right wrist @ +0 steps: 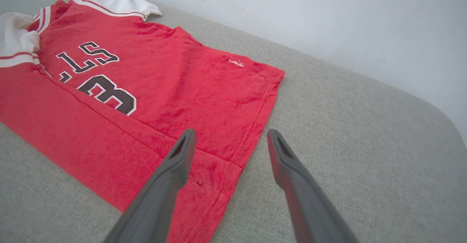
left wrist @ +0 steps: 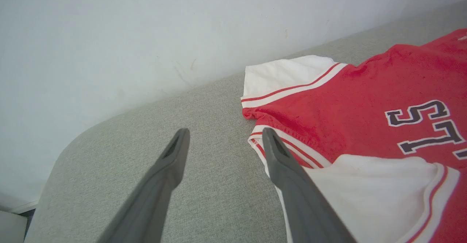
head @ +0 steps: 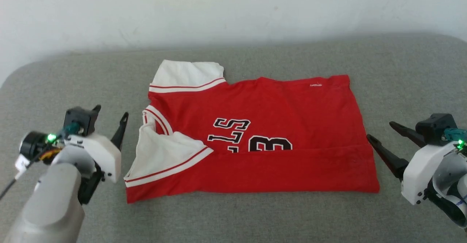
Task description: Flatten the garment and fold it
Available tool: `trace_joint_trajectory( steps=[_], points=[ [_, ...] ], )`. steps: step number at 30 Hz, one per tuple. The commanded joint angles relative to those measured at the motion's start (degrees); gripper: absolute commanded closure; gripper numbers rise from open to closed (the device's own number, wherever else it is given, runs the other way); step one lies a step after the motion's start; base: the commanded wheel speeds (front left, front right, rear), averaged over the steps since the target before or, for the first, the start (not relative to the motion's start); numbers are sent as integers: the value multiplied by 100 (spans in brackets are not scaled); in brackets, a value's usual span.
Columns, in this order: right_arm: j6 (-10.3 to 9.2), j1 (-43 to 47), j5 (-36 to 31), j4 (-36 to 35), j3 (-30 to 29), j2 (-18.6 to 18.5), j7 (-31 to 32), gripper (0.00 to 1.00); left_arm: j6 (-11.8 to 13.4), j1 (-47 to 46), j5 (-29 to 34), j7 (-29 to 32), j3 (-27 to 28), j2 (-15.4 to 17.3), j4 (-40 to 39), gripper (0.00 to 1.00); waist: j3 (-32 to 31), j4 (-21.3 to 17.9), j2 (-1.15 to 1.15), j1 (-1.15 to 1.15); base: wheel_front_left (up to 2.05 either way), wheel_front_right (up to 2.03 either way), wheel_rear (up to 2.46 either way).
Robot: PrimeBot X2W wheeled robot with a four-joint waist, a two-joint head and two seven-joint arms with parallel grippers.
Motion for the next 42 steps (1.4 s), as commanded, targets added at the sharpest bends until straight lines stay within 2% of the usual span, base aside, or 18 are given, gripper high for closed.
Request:
trace_joint_trajectory(
  steps=[1, 5, 10, 13, 16, 19, 22, 31, 32, 33, 38, 42],
  points=[
    [-11, 81, -41, -41, -57, 14, 14, 0, -36, -86, -91, 143, -84, 99, -107, 0, -91, 59, 0, 1, 0, 0, 0],
    [-11, 249, -181, -206, -249, 74, 163, 0, -36, -158, -718, 1379, -784, 552, -816, 0, -137, 96, 0, 1, 0, 0, 0],
    [-11, 390, -319, -365, -422, 153, 307, 0, -37, -230, -2255, 3307, -1583, 1075, -1694, 0, -129, 108, 0, 1, 0, 0, 0],
    [-11, 404, -364, -424, -465, 183, 390, 0, -37, -373, -2754, 4214, -1976, 1397, -1942, 0, -95, 92, 0, 1, 0, 0, 0],
    [-11, 372, -387, -459, -466, 205, 463, 0, -37, -500, -3168, 4945, -2229, 1500, -1911, 0, -47, 53, 0, 1, 0, 0, 0],
    [-11, 303, -397, -476, -432, 231, 526, 0, -37, -651, -3324, 5427, -2423, 1502, -1731, 0, 21, -11, 0, 1, 0, 0, 0],
    [-11, 242, -389, -460, -379, 256, 569, 0, -35, -764, -3405, 5686, -2520, 1366, -1411, 0, 76, -70, 0, 1, 0, 0, 0],
    [-11, -53, -304, -322, -102, 286, 583, 0, -35, -773, -3322, 5894, -2941, 982, -482, 0, 164, -251, 0, 1, 0, 0, 0],
    [-11, -103, -294, -313, -63, 273, 602, 0, -35, -769, -3341, 5880, -3001, 965, -472, 73, 161, -262, 0, 1, 0, 0, 0],
    [-11, -159, -273, -306, -22, 245, 622, 0, -36, -774, -3373, 5825, -3035, 959, -477, 100, 157, -265, 0, 1, 0, 0, 0],
    [-11, -541, -184, -362, 208, 10, 901, 0, -36, -884, -3500, 5579, -3227, 1123, -635, 100, 47, -228, 0, 1, 0, 0, 0],
    [-11, -886, 88, -407, 418, -159, 1628, 0, -37, -978, -3642, 5372, -3348, 1260, -853, 100, -64, -176, 0, 1, 0, 0, 0]
  ],
)
